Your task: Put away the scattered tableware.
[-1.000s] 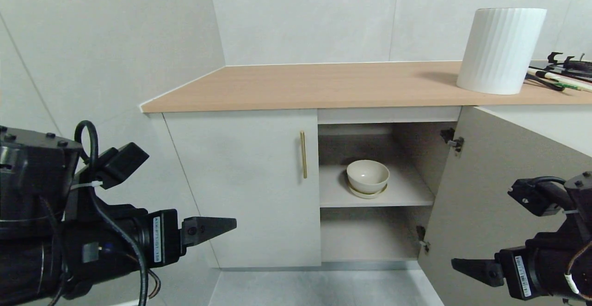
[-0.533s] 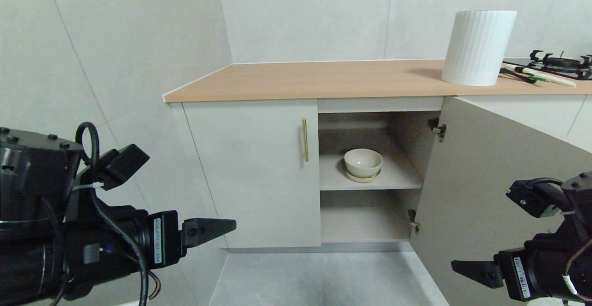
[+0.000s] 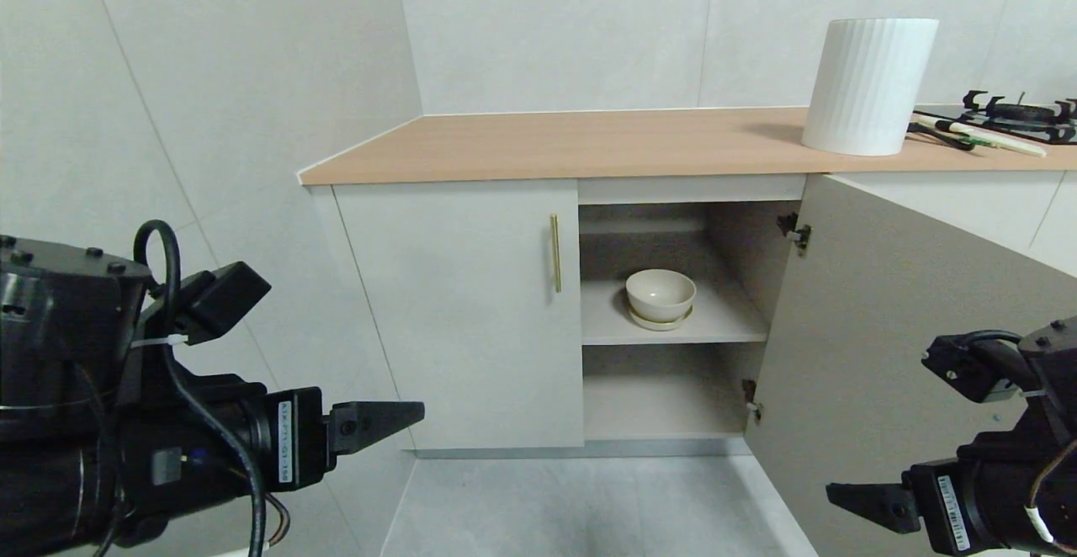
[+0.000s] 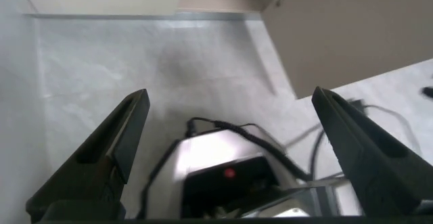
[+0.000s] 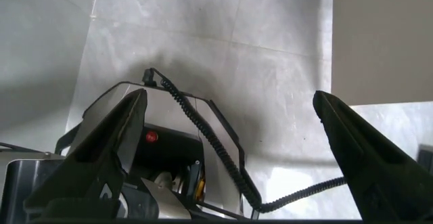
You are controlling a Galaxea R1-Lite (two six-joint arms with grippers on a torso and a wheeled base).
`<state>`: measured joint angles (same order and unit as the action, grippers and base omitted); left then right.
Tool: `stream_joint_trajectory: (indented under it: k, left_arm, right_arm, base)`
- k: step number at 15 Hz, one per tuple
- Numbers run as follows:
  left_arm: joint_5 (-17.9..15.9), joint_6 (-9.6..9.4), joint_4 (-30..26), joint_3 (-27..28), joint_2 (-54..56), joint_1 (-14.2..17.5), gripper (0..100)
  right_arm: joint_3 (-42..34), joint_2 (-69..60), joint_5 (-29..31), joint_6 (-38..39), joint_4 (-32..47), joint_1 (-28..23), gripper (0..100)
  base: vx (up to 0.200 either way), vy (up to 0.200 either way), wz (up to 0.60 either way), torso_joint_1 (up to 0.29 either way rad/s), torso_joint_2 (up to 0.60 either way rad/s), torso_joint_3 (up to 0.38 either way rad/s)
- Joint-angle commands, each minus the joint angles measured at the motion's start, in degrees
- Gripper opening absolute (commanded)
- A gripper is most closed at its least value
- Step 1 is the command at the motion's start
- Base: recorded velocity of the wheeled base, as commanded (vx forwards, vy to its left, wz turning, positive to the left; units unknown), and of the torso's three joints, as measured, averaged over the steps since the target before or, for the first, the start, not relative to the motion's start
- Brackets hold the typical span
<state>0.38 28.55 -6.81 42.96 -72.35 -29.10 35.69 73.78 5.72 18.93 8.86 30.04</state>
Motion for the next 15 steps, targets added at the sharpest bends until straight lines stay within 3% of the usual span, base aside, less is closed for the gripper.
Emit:
stream_joint_trajectory:
  k: [1,11,15]
  left_arm:
    - [0.3,-0.69,0.0,-0.5,-0.1,0.0,100]
    - [0.6,-0.69,0.0,-0.4,0.2,0.0,100]
    - [0.6,-0.69,0.0,-0.4,0.1,0.0,100]
  right_arm:
    - [0.0,0.1,0.1,0.0,0.1,0.0,100]
    - [1.7,-5.2,0.3,-7.0,13.1,-0.7,100]
    - [2.6,-6.7,0.3,-13.3,17.1,-7.8,100]
  base:
    - [0.0,0.0,0.0,0.0,0.0,0.0]
    - [0.0,-0.18,0.0,0.004,0.0,0.003]
    - [0.0,-0.15,0.0,-0.001,0.0,-0.001]
